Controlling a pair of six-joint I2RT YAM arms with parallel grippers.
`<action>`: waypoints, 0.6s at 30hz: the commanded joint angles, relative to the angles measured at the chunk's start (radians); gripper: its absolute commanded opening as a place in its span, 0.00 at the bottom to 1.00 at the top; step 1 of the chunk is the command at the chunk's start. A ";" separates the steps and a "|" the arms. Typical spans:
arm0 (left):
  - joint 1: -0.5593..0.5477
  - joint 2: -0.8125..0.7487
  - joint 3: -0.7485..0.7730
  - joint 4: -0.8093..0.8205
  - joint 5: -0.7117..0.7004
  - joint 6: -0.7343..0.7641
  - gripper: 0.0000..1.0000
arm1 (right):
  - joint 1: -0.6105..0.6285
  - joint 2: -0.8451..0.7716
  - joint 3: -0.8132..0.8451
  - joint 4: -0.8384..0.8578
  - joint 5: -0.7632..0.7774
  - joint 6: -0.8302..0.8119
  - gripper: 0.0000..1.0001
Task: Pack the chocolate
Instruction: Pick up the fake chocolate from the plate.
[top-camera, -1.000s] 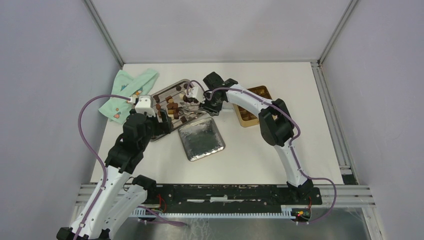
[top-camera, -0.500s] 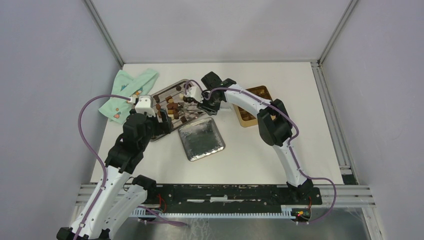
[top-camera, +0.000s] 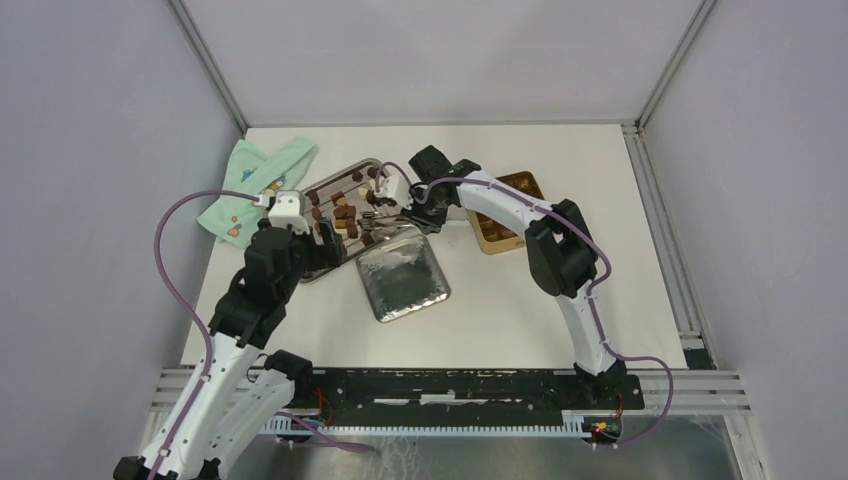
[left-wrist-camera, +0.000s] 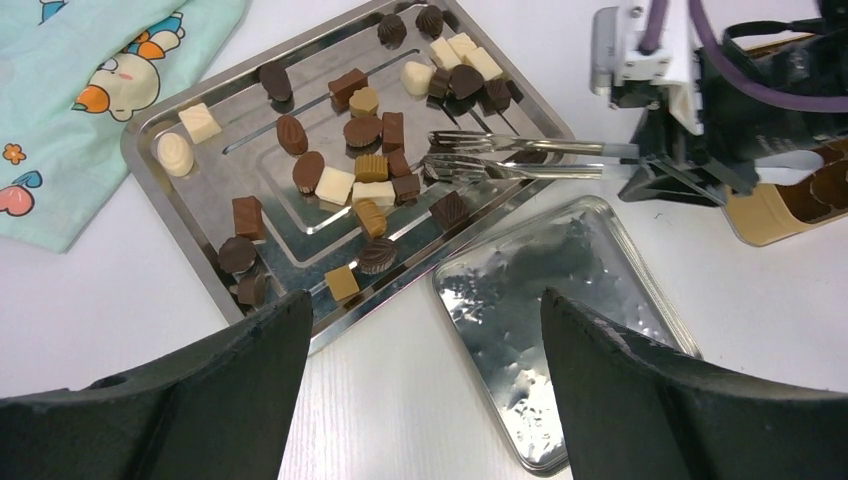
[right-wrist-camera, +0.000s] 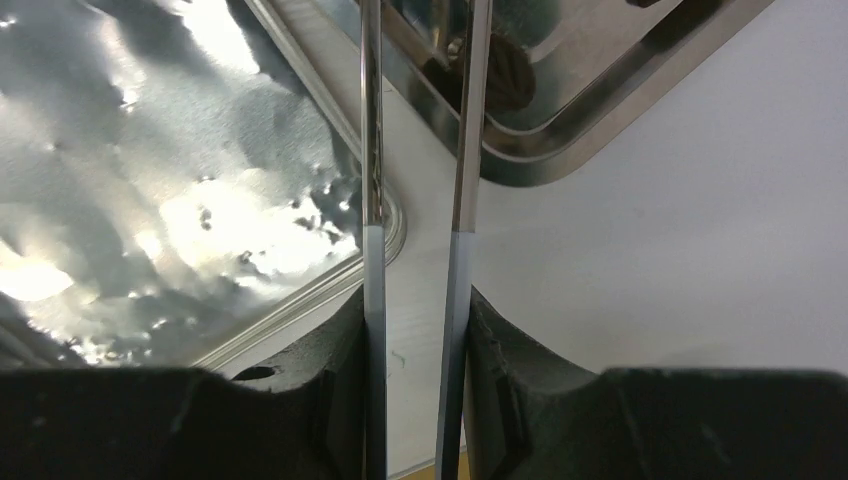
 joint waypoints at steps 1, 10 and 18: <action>0.005 -0.011 -0.002 0.042 -0.001 0.055 0.89 | -0.007 -0.186 -0.068 0.055 -0.064 0.014 0.04; 0.005 -0.030 -0.005 0.045 -0.002 0.057 0.89 | -0.083 -0.450 -0.322 0.111 -0.176 0.023 0.00; 0.005 -0.028 -0.005 0.046 0.002 0.057 0.89 | -0.362 -0.745 -0.647 0.244 -0.301 0.060 0.00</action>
